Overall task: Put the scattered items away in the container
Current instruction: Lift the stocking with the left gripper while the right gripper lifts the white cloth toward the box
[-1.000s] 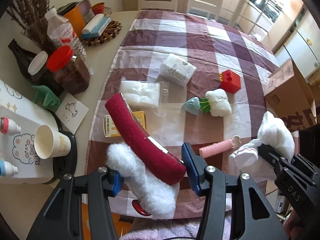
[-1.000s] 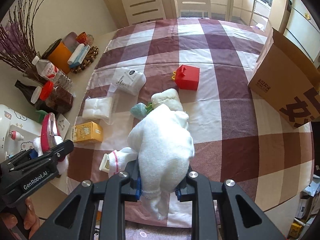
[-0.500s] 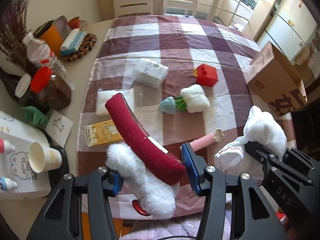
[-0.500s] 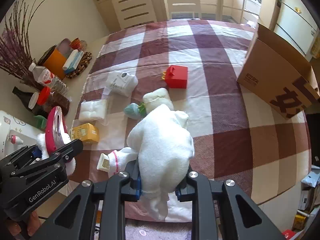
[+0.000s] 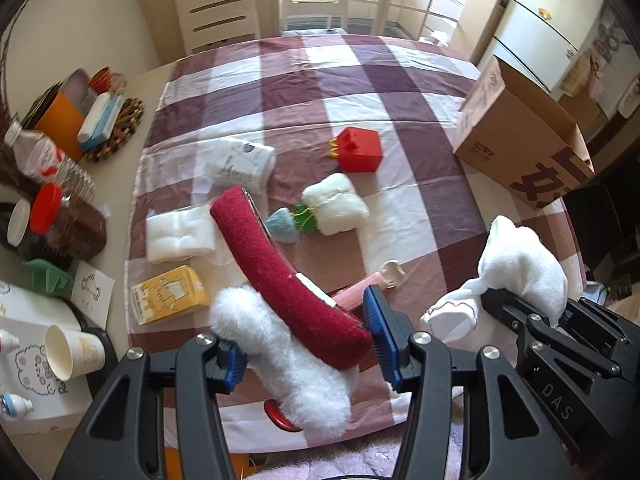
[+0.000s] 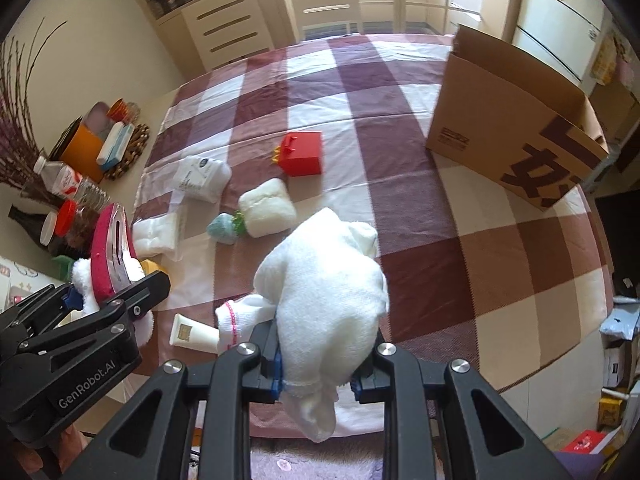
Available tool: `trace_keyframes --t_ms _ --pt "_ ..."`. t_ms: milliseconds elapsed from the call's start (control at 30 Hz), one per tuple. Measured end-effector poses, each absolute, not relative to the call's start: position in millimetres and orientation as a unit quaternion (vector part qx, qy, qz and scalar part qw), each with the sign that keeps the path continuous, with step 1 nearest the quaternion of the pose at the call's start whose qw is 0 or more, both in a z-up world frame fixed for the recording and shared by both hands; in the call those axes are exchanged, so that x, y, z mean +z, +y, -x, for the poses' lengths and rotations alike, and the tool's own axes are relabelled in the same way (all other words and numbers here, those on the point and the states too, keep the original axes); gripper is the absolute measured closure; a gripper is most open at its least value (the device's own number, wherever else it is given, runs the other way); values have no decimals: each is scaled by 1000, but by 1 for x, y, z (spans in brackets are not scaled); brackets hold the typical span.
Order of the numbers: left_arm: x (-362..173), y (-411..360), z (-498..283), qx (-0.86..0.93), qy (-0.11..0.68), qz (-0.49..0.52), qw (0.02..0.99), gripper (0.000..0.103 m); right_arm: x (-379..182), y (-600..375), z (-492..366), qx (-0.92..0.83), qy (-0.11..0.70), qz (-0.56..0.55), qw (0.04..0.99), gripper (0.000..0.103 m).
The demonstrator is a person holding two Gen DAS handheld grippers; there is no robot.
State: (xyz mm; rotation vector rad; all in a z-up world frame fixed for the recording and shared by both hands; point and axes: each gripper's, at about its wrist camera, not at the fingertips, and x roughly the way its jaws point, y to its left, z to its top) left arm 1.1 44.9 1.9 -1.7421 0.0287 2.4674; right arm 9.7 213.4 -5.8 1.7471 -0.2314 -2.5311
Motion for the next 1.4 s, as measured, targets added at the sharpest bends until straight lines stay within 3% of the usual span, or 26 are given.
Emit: trace_keyframes --t_ms 1400 --pt "-2 181 48 801 46 586 114 49 -2 346 15 -822 -122 -556 -28 79"
